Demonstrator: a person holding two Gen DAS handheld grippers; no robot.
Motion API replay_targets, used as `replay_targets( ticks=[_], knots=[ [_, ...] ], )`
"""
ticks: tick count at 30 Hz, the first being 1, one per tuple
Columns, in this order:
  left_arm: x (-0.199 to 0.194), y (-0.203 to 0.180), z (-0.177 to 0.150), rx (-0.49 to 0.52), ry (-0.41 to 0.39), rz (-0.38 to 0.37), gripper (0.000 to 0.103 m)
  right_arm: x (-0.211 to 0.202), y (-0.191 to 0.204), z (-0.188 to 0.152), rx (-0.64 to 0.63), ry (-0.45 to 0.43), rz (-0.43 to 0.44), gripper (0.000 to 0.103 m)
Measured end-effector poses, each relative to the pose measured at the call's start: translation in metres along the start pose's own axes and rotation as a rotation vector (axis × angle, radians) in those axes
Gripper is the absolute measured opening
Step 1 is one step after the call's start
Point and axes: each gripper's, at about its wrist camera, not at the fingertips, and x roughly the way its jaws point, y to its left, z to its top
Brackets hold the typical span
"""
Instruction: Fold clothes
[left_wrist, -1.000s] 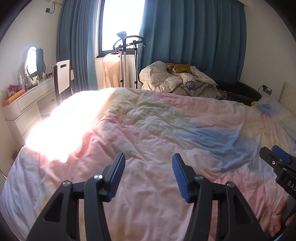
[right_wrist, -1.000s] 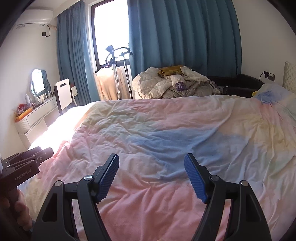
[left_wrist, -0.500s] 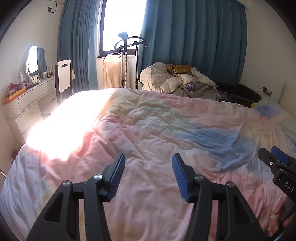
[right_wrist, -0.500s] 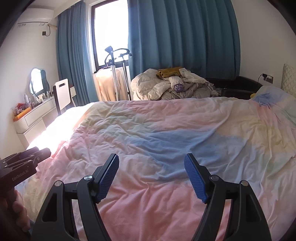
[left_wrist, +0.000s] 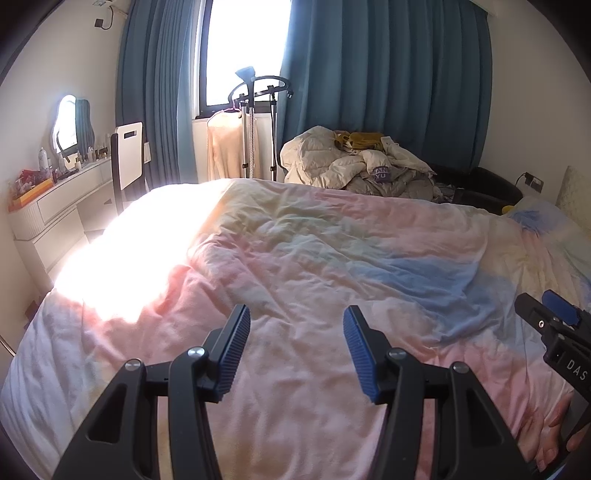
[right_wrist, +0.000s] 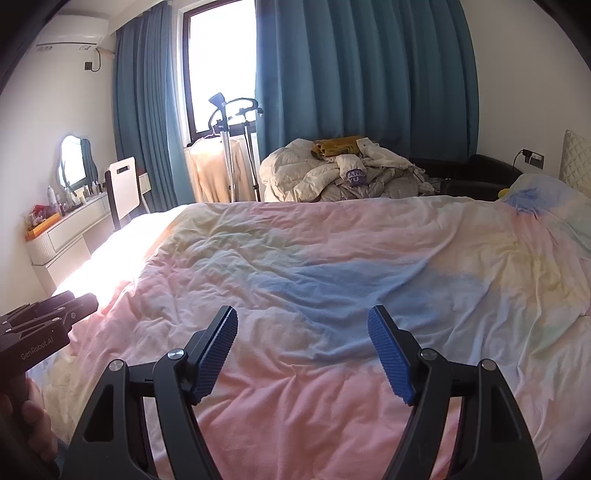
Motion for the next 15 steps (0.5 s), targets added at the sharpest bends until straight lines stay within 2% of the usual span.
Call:
replay_targets(
  ticks=[15],
  knots=[
    [0.0051,-0.0029,-0.0036,0.007,0.024,0.004,0.054,0.0018,-0.0023,-0.0003,0.011,0.013,0.005,0.074]
  ],
)
